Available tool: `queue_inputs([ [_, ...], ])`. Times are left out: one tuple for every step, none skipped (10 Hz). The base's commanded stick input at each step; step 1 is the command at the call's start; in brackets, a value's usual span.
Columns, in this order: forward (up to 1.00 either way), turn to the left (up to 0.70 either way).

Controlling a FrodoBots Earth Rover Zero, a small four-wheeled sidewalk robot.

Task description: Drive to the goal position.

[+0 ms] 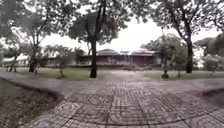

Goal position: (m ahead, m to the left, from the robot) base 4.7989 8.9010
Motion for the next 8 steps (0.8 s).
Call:
queue_inputs([
  [1.0, 0.27],
  [1.0, 0.07],
  [1.0, 0.03],
  [1.0, 0.27],
  [1.0, 0.27],
  [1.0, 0.27],
  [1.0, 0.27],
  [1.0, 0.27],
])
